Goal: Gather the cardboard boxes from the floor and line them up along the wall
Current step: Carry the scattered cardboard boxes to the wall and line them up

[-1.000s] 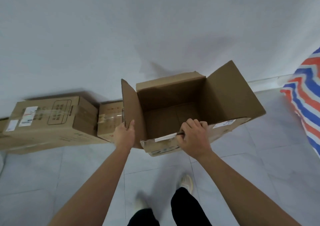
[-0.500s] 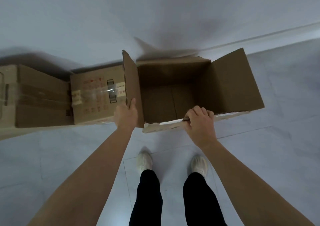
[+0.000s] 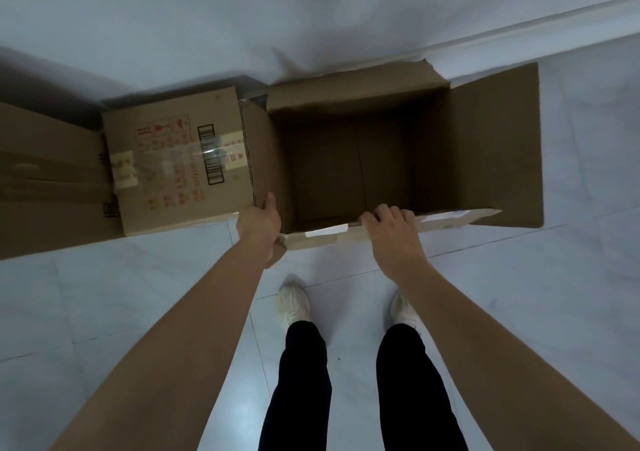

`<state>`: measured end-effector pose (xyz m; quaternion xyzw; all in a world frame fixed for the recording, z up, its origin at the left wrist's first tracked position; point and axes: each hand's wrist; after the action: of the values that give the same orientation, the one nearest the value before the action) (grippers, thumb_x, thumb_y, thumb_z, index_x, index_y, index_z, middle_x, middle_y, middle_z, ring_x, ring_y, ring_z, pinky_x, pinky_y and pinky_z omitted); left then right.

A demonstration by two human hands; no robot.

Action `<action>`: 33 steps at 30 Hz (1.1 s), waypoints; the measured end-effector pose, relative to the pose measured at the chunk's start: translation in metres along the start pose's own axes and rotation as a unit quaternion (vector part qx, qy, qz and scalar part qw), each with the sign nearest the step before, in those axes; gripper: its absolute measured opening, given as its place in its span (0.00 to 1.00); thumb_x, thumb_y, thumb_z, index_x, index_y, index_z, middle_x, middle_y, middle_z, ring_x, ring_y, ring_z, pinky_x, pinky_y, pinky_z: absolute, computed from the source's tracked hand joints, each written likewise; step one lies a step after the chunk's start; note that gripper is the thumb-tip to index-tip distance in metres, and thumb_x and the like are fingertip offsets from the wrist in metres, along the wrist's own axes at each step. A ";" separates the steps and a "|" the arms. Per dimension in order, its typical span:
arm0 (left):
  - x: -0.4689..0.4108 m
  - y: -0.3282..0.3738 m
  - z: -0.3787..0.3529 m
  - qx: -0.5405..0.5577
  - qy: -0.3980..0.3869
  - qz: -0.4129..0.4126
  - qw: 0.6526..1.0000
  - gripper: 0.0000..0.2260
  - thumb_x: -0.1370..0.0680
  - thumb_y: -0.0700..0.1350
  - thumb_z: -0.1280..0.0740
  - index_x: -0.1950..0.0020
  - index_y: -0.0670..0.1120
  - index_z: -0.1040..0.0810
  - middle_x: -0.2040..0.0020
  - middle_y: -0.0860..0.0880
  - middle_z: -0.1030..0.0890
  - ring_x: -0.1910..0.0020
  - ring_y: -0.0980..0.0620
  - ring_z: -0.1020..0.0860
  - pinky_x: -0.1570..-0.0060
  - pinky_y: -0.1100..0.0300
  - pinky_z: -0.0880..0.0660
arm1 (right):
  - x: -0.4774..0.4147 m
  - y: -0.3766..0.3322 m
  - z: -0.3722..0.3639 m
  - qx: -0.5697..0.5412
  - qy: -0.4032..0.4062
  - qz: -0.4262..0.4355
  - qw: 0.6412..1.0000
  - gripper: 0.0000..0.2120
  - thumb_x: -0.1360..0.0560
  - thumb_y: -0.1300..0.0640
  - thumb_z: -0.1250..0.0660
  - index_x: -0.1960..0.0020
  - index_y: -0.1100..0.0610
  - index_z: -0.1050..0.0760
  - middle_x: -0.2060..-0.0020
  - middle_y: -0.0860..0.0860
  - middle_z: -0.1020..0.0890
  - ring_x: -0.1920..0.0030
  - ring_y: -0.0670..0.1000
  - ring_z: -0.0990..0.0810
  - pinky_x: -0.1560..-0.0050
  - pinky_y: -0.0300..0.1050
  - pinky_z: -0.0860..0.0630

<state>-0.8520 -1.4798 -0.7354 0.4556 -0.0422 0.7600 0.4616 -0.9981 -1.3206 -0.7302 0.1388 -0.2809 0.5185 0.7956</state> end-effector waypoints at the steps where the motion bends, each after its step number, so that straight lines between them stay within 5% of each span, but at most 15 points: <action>1: -0.002 0.000 -0.002 -0.005 0.004 0.004 1.000 0.22 0.17 0.55 0.40 0.34 0.37 0.26 0.40 0.41 0.21 0.48 0.44 0.24 0.53 0.56 0.31 | -0.003 0.001 0.002 0.008 -0.002 -0.001 1.000 0.25 0.22 0.60 0.33 0.28 0.51 0.35 0.35 0.53 0.28 0.34 0.55 0.31 0.28 0.54 0.39; 5: -0.011 0.002 -0.001 -0.038 0.017 0.006 0.999 0.23 0.17 0.54 0.40 0.32 0.36 0.29 0.38 0.38 0.22 0.40 0.40 0.23 0.53 0.54 0.30 | -0.023 0.002 0.019 0.021 -0.011 0.013 1.000 0.27 0.24 0.56 0.30 0.28 0.50 0.35 0.37 0.52 0.26 0.35 0.56 0.29 0.30 0.55 0.37; 14: -0.019 0.004 0.001 -0.119 0.015 -0.002 0.993 0.20 0.18 0.52 0.38 0.36 0.36 0.27 0.42 0.39 0.20 0.48 0.42 0.22 0.56 0.54 0.29 | -0.031 0.008 0.021 0.038 -0.023 0.012 0.999 0.29 0.25 0.54 0.29 0.28 0.51 0.36 0.38 0.53 0.25 0.35 0.56 0.28 0.29 0.55 0.36; 20: -0.016 0.002 -0.010 -0.149 -0.004 -0.001 0.989 0.20 0.16 0.49 0.40 0.33 0.34 0.28 0.37 0.37 0.23 0.39 0.39 0.24 0.49 0.54 0.29 | -0.029 0.016 0.015 0.054 -0.020 -0.014 0.998 0.31 0.27 0.53 0.27 0.28 0.52 0.38 0.37 0.53 0.26 0.35 0.56 0.28 0.27 0.55 0.38; 28: -0.019 -0.025 0.005 -0.019 0.043 0.017 0.999 0.22 0.22 0.53 0.31 0.34 0.40 0.25 0.40 0.42 0.20 0.42 0.40 0.22 0.43 0.49 0.24 | -0.022 0.010 0.001 0.043 0.032 -0.042 0.998 0.32 0.27 0.52 0.27 0.28 0.51 0.36 0.35 0.55 0.28 0.31 0.57 0.31 0.23 0.59 0.43; 33: 0.006 -0.012 0.031 -0.137 0.113 -0.114 0.978 0.28 0.20 0.57 0.36 0.27 0.40 0.36 0.32 0.40 0.28 0.34 0.39 0.28 0.38 0.43 0.27 | 0.005 0.008 0.017 -0.023 0.052 -0.072 0.996 0.34 0.23 0.51 0.32 0.22 0.52 0.44 0.24 0.57 0.37 0.23 0.60 0.41 0.22 0.60 0.49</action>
<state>-0.8242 -1.4843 -0.7177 0.3013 -0.0412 0.7360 0.6049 -1.0090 -1.3218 -0.7141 0.1127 -0.2401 0.4597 0.8476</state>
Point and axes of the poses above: each hand's wrist, its own x-axis away from the middle knuckle, its own z-axis out of the back of the hand, y = z × x
